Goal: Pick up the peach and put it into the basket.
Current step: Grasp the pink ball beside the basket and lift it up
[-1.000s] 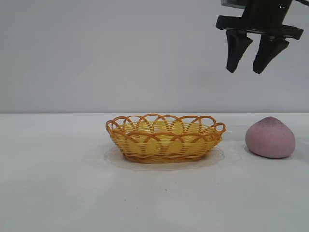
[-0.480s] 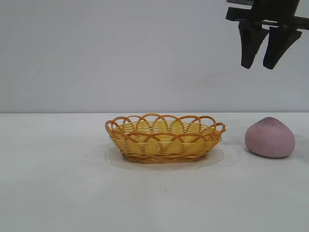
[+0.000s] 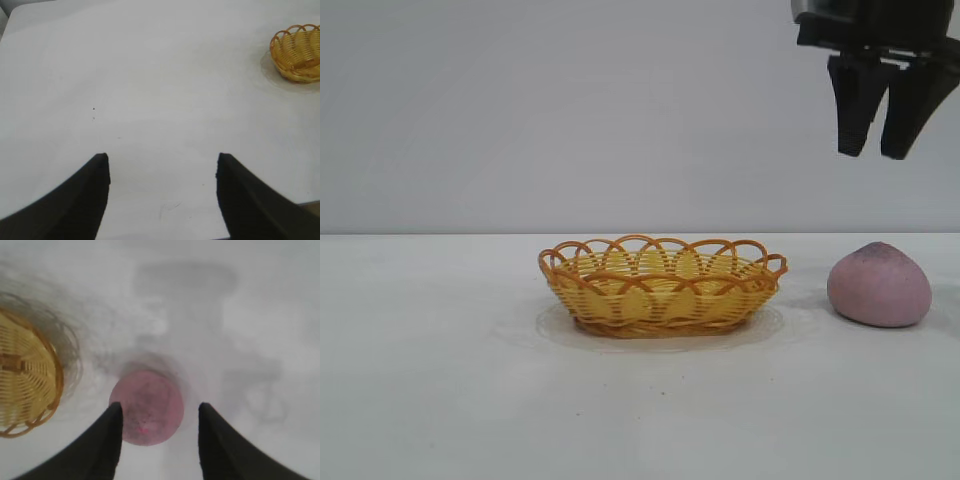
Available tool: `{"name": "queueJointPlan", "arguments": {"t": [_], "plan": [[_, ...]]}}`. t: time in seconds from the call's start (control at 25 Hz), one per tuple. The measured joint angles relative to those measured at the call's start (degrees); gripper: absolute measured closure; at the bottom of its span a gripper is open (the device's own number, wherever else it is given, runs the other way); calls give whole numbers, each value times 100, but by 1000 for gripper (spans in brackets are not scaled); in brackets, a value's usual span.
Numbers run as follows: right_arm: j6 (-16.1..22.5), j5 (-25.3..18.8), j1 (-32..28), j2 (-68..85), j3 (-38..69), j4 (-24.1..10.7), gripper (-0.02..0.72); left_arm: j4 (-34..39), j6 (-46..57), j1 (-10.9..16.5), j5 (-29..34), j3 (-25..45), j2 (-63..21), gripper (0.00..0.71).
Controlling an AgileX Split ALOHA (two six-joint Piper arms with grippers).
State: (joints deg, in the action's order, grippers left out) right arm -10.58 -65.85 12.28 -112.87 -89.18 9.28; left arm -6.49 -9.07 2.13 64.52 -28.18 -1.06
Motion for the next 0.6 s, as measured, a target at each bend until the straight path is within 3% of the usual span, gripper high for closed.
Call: {"name": "queueJointPlan", "arguments": {"t": [0.52, 0.6], "plan": [[60, -320, 0, -1006, 0, 208, 358, 0, 0, 0, -4, 0, 0, 302], [49, -320, 0, -1092, 0, 218, 461, 0, 0, 0, -4, 0, 0, 302]]}}
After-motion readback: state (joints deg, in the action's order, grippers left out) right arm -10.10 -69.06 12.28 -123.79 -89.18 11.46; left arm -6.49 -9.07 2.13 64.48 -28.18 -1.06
